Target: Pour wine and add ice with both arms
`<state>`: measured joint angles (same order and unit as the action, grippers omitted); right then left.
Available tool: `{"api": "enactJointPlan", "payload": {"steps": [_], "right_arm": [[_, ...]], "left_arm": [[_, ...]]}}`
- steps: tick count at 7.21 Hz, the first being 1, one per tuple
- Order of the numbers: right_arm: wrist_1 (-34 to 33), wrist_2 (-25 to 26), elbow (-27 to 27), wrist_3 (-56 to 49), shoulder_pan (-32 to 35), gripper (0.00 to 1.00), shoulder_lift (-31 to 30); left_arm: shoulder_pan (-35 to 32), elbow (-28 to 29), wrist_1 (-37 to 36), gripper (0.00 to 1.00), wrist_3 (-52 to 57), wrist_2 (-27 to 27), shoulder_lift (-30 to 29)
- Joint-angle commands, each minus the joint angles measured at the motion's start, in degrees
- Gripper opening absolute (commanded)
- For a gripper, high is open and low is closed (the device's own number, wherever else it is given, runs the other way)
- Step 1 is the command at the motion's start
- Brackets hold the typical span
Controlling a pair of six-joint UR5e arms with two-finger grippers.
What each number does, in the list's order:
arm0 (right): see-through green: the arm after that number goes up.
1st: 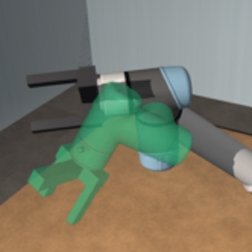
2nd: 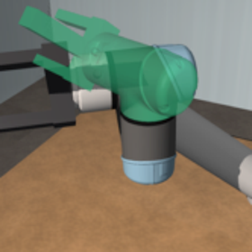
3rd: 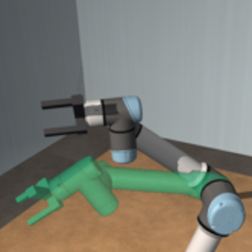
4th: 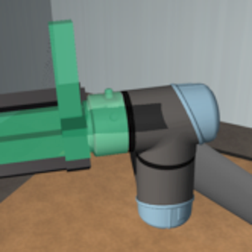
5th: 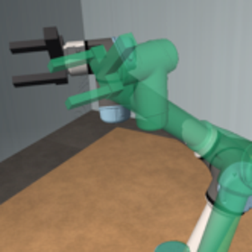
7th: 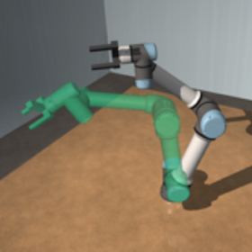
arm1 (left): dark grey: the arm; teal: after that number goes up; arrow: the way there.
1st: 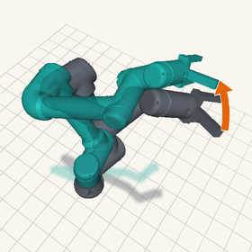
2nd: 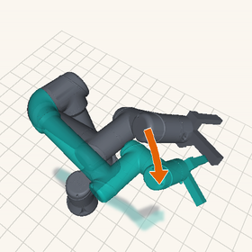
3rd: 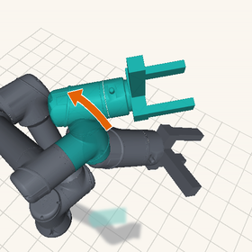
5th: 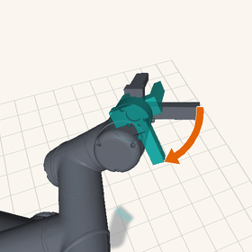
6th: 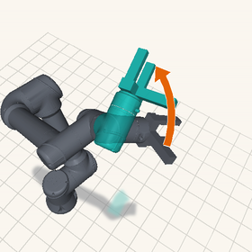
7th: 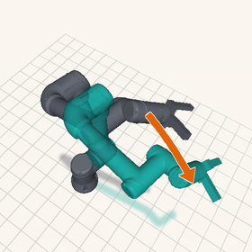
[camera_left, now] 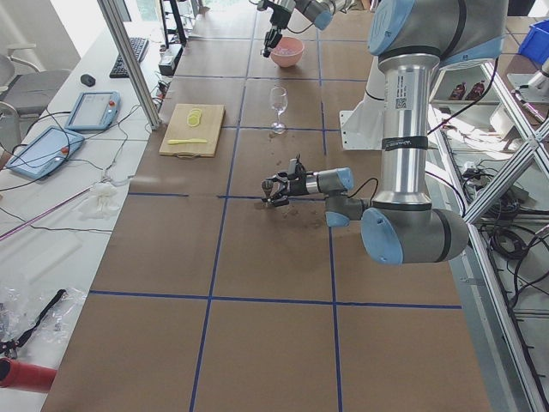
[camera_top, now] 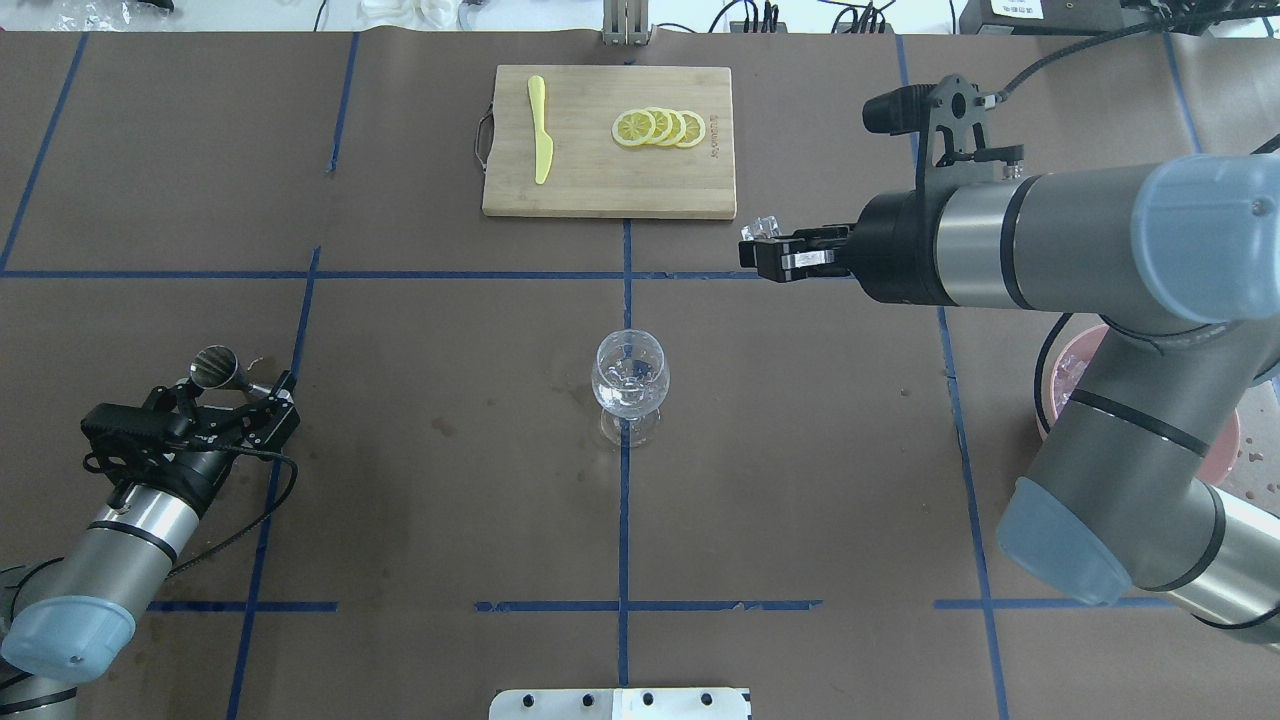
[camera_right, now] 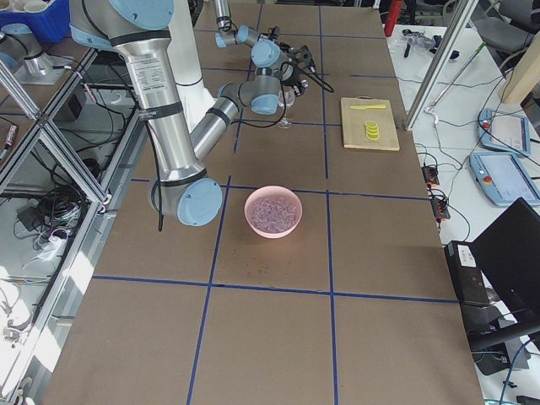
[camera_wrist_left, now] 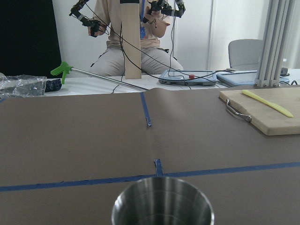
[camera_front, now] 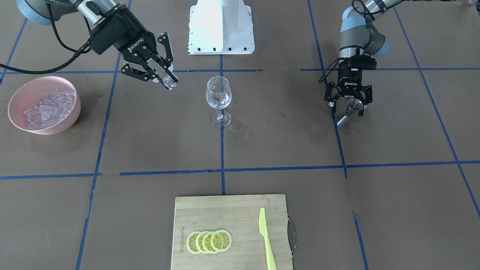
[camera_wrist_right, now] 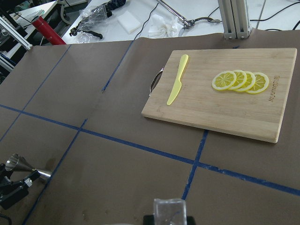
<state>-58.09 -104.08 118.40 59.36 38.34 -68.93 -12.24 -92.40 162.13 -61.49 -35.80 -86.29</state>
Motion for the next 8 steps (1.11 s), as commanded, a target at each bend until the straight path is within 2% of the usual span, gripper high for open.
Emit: {"api": "enactJointPlan", "payload": {"steps": [1, 3, 6, 8], "right_arm": [[-2.9, 3.33, 0.07, -0.03, -2.55, 0.0, 1.96], [-6.14, 8.0, 0.07, -0.03, -5.81, 0.0, 4.32], [-6.95, 9.76, -0.01, -0.03, -8.1, 0.0, 4.86], [-11.57, 10.3, -0.01, -0.29, -8.99, 0.0, 7.04]], "left_arm": [[-0.06, -0.94, -0.23, 1.0, 0.15, -4.42, 1.56], [-0.15, -2.86, -1.38, 1.0, 0.06, -9.7, 4.36], [-0.15, -14.1, -4.44, 1.0, -1.25, -17.53, 14.54], [-0.15, -16.48, -6.56, 1.0, -3.71, -24.72, 15.97]]}}
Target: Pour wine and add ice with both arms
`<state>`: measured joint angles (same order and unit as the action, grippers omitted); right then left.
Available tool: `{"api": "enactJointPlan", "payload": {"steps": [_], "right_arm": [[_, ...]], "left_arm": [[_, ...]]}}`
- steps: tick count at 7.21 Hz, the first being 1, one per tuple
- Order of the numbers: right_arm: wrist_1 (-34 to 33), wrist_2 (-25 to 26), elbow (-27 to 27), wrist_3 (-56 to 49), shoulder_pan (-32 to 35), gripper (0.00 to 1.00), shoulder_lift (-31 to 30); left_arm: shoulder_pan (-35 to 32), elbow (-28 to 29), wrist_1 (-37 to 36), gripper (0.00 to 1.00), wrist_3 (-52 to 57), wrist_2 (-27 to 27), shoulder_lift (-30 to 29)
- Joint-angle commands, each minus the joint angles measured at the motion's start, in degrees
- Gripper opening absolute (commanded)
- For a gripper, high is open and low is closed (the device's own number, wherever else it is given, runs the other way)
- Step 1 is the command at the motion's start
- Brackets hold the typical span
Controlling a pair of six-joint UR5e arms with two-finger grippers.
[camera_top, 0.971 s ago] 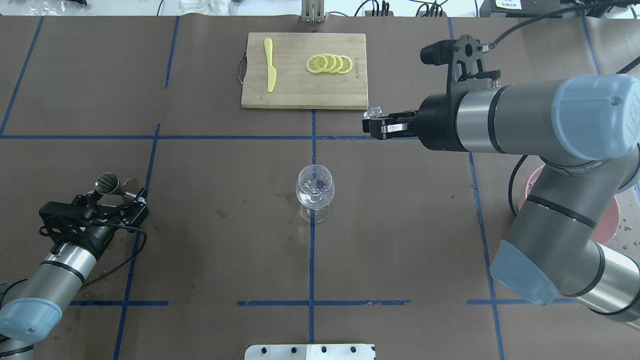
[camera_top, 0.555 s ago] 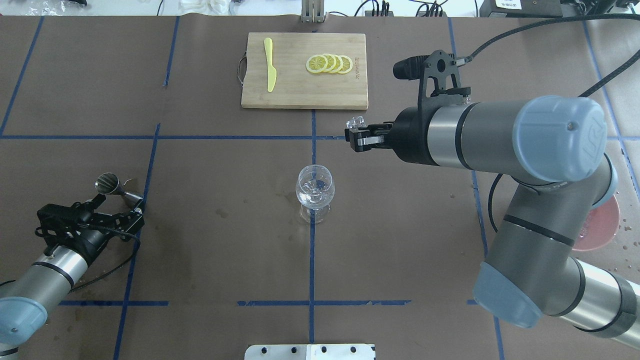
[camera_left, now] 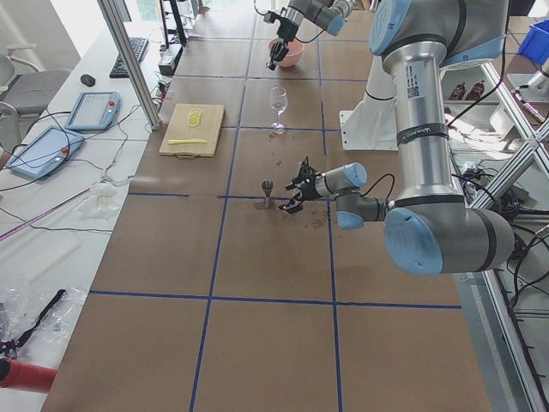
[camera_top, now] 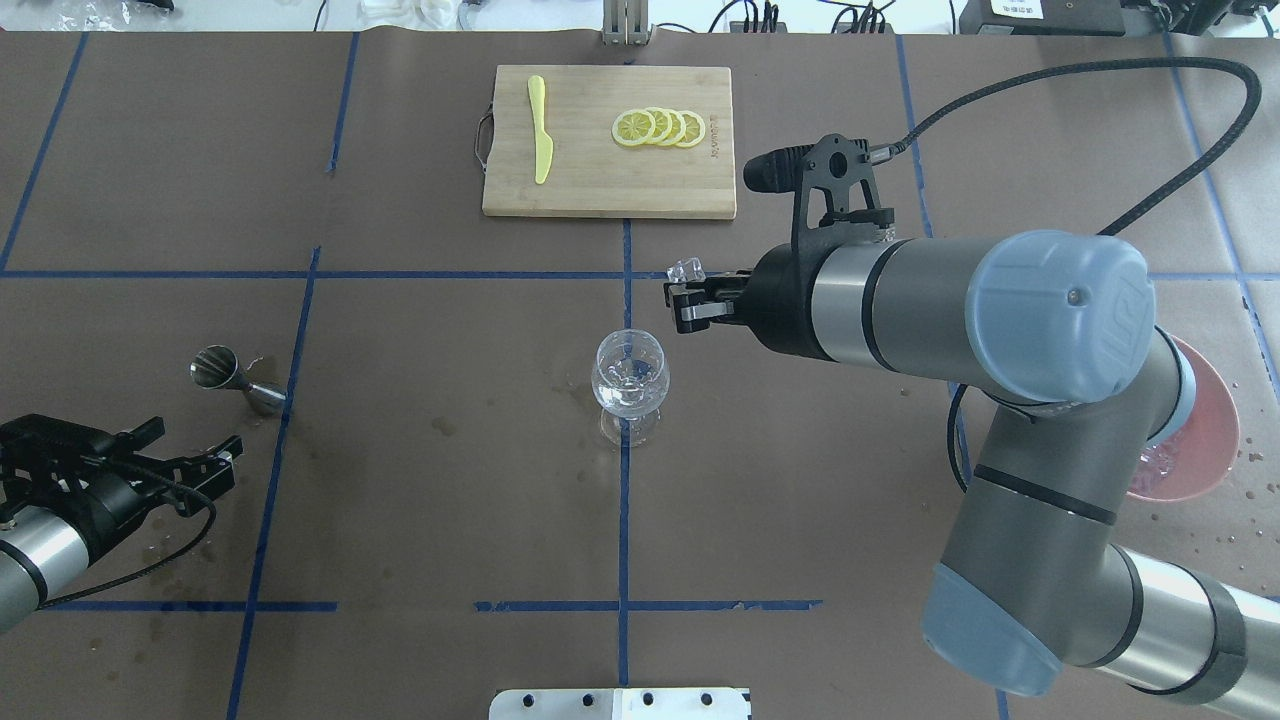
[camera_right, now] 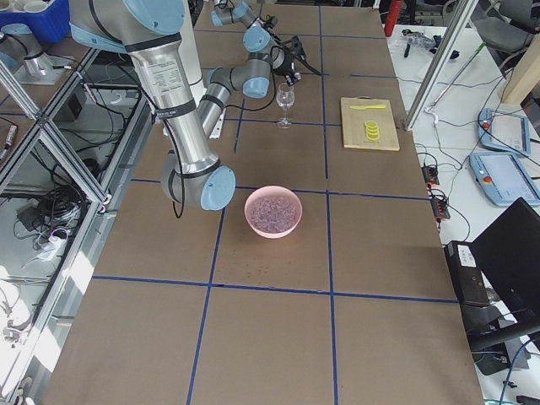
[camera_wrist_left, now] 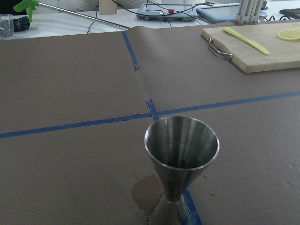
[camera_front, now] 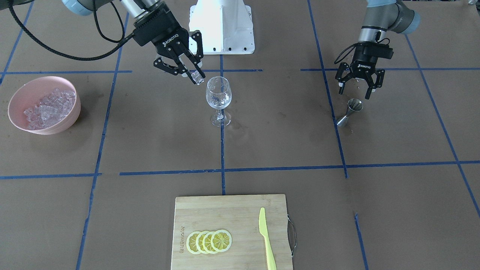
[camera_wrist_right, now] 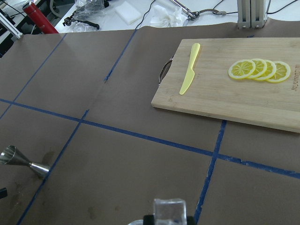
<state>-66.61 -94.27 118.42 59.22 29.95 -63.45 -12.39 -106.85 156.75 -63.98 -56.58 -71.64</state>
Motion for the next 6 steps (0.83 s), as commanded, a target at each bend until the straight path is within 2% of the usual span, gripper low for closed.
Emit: {"api": "enactJointPlan", "payload": {"steps": [1, 3, 6], "right_arm": [[-4.66, 1.97, -0.03, -0.16, -2.16, 0.0, 2.01], [-7.9, 6.01, 0.06, -0.16, -6.81, 0.0, 2.98], [-8.54, 6.38, -0.38, -0.16, -8.5, 0.0, 3.16]], "left_arm": [[0.17, -3.09, -1.44, 1.0, -3.75, -6.68, 2.2], [0.09, -7.03, -1.62, 1.0, -4.04, -10.38, 4.3], [0.0, -13.63, -7.66, 1.0, -5.52, -14.08, 5.55]]}}
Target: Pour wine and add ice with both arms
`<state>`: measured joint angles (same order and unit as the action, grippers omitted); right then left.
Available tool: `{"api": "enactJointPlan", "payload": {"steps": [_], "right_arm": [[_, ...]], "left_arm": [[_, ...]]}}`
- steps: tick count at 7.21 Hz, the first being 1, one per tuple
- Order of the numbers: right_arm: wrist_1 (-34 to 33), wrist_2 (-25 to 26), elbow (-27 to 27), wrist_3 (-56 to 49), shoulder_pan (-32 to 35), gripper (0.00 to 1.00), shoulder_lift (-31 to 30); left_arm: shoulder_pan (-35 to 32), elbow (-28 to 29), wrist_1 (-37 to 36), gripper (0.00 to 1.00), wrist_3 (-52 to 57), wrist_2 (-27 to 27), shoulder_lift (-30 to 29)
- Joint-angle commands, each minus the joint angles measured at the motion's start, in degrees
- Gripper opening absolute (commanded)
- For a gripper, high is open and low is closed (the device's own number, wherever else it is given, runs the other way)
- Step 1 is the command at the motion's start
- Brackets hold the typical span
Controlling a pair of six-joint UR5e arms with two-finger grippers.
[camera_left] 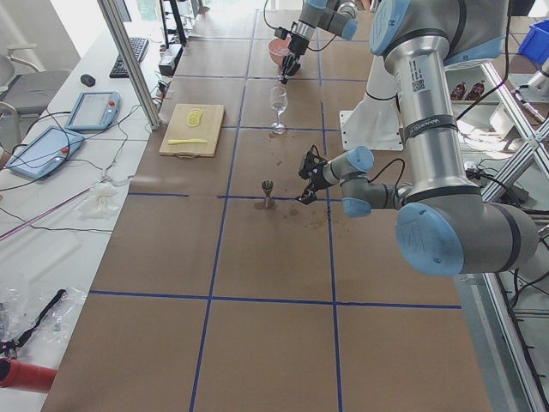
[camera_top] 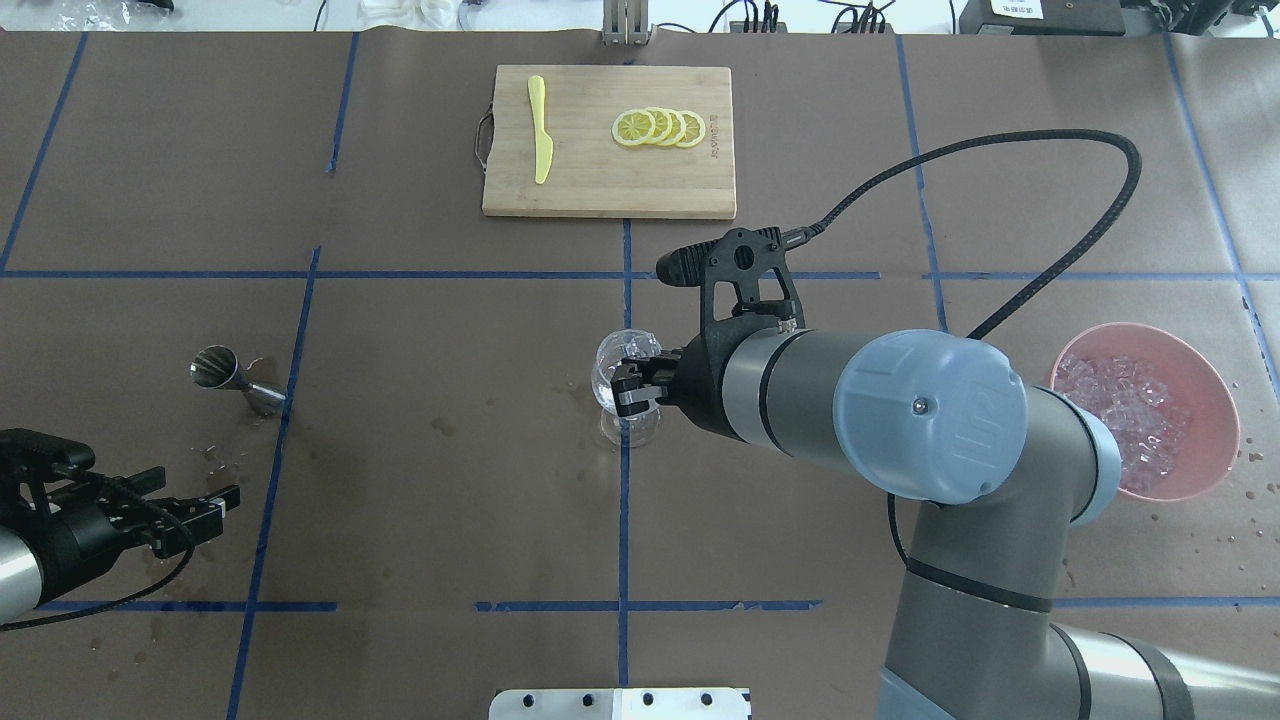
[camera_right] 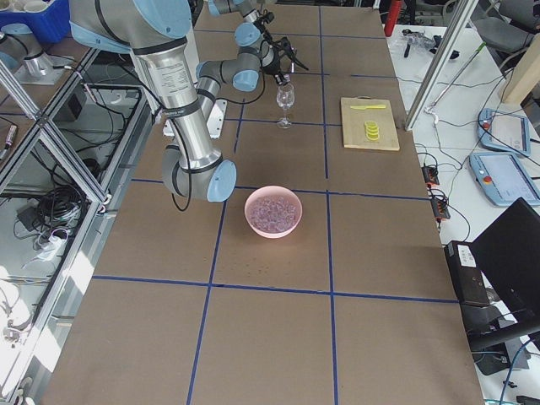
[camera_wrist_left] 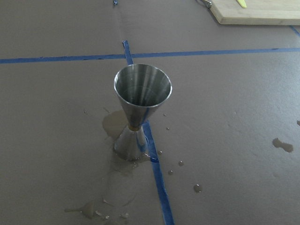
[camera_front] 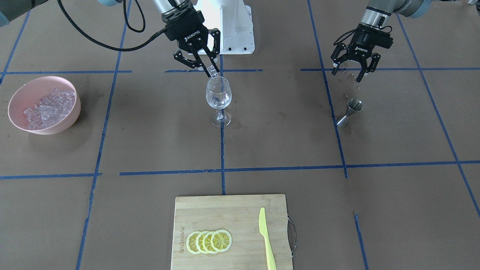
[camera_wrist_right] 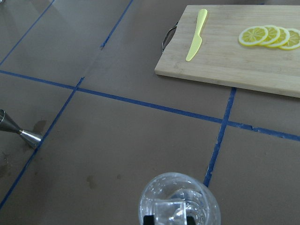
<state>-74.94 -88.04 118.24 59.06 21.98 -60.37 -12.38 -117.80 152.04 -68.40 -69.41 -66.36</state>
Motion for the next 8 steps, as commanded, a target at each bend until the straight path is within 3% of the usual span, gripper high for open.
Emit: {"api": "enactJointPlan", "payload": {"steps": [1, 3, 4, 5, 6, 7, 8], "right_arm": [[-0.46, 0.15, -0.46, 0.0, -0.88, 0.0, 0.43], [-0.47, 0.24, -0.73, 0.0, -0.88, 0.0, 0.6], [-0.55, 0.24, -0.82, 0.09, -0.88, 0.18, 0.52], [-0.64, 0.58, -0.82, 0.18, -0.88, 0.69, 0.52], [-0.99, 0.85, -0.82, 0.35, -0.88, 0.87, 0.52], [-1.43, 0.94, -0.73, 0.7, -0.88, 0.96, 0.61], [-1.43, 0.85, -0.47, 0.88, -0.88, 0.98, 0.61]], "left_arm": [[-0.1, -4.78, -5.24, 1.0, -1.47, -2.03, 0.27], [-0.27, -6.65, -7.64, 1.0, -1.56, -3.44, 0.27], [-0.27, -6.65, -7.64, 1.0, -1.56, -3.45, 0.27], [-0.36, -6.91, -7.64, 1.0, -1.56, -3.54, 0.27], [-0.45, -7.44, -7.81, 1.0, -1.56, -3.62, 0.27], [-0.45, -8.05, -8.33, 1.0, -1.56, -3.71, 0.27], [-0.62, -10.49, -11.12, 1.0, -1.56, -4.93, 0.27]]}}
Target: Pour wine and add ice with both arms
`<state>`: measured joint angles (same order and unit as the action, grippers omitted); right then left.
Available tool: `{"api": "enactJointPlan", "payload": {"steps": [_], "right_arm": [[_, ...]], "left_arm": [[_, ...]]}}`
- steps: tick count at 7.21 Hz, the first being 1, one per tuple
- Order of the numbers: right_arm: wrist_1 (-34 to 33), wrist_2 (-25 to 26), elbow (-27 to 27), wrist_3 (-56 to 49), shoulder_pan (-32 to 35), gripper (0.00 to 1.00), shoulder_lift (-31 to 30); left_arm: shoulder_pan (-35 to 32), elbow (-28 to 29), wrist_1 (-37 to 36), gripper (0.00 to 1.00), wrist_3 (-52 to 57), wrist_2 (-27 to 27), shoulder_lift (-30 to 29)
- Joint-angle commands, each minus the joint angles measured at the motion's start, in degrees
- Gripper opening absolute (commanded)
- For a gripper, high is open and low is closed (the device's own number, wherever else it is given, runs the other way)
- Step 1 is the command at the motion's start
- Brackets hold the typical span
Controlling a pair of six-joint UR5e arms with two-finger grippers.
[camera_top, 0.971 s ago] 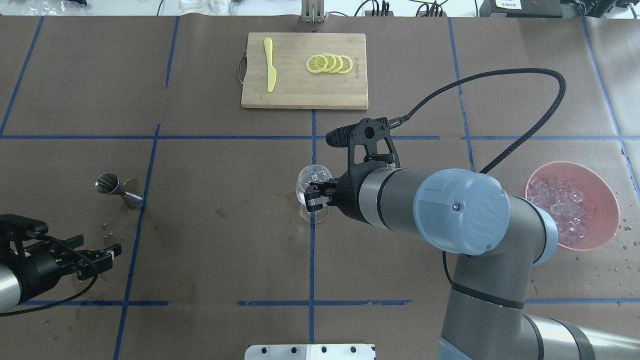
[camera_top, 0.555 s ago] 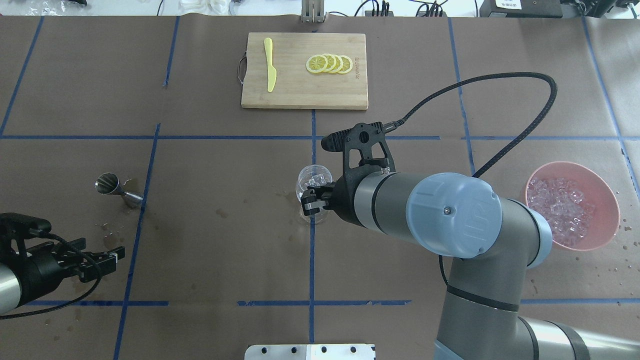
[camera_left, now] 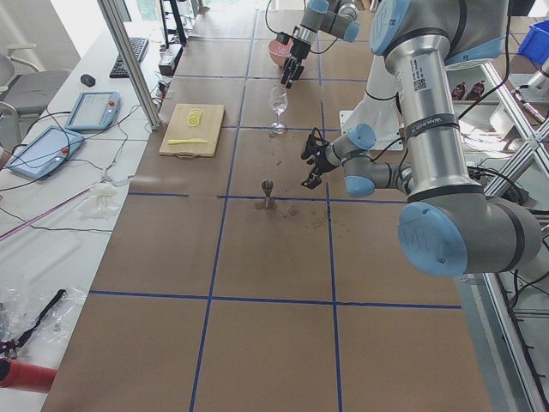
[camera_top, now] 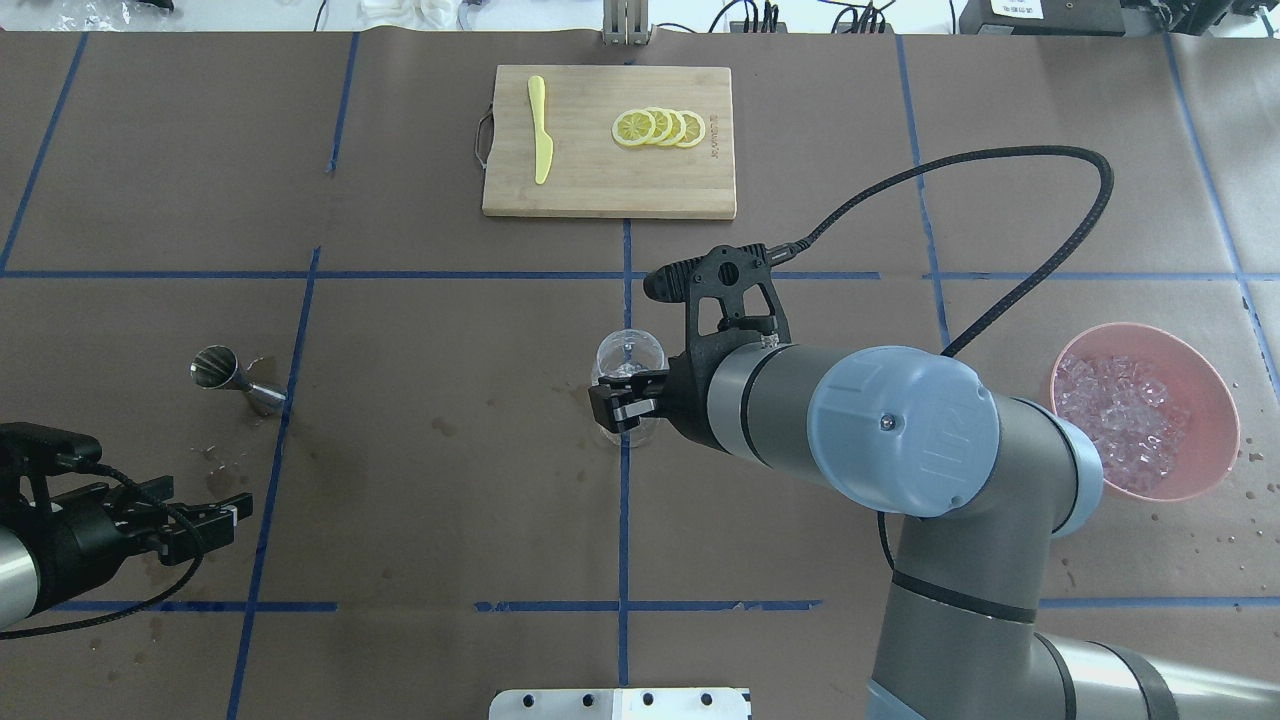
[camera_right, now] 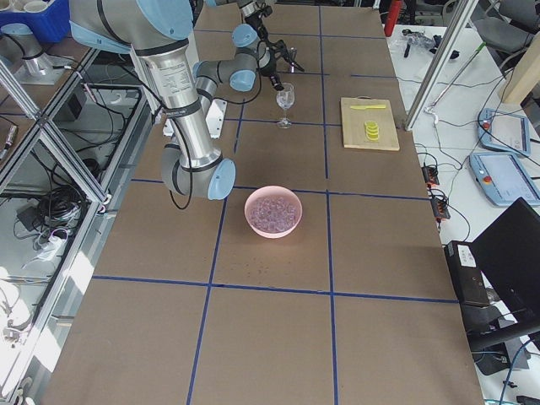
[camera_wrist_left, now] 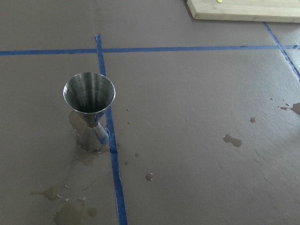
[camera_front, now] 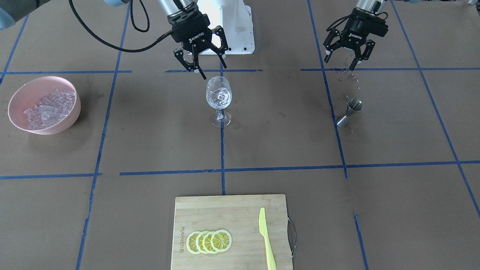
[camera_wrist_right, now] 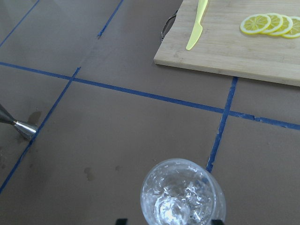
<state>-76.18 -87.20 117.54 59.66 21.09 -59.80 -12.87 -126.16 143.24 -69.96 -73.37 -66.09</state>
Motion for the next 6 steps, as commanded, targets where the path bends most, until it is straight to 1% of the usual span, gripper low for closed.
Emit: {"api": "enactJointPlan", "payload": {"steps": [1, 2, 3, 4, 5, 6], "right_arm": [[-1.24, 0.01, 1.02, 0.28, 0.09, 0.99, 0.03], [-4.47, -0.08, 2.86, 0.28, 0.09, 0.99, 0.03], [-8.07, -0.08, 4.7, 0.28, 0.26, 0.99, -0.06], [-11.41, -0.08, 6.03, 0.36, 0.87, 0.99, -0.06], [-14.92, -0.42, 7.78, 0.28, 3.05, 1.0, -0.23], [-19.57, -3.21, 8.67, 0.1, 6.82, 1.0, -0.32]], "left_arm": [[-2.4, -5.21, -6.0, 1.0, 0.0, -4.99, 0.0], [-4.6, -6.72, -8.21, 1.0, 0.26, -8.34, -0.26], [-7.75, -7.26, -9.19, 1.0, 0.87, -13.24, -0.61], [-11.61, -7.87, -12.42, 1.0, 1.05, -20.43, -1.49], [-13.65, -8.05, -15.85, 1.0, 4.97, -23.11, -2.54], [-20.72, -7.79, -20.32, 1.0, 14.32, -23.31, -5.6]]}}
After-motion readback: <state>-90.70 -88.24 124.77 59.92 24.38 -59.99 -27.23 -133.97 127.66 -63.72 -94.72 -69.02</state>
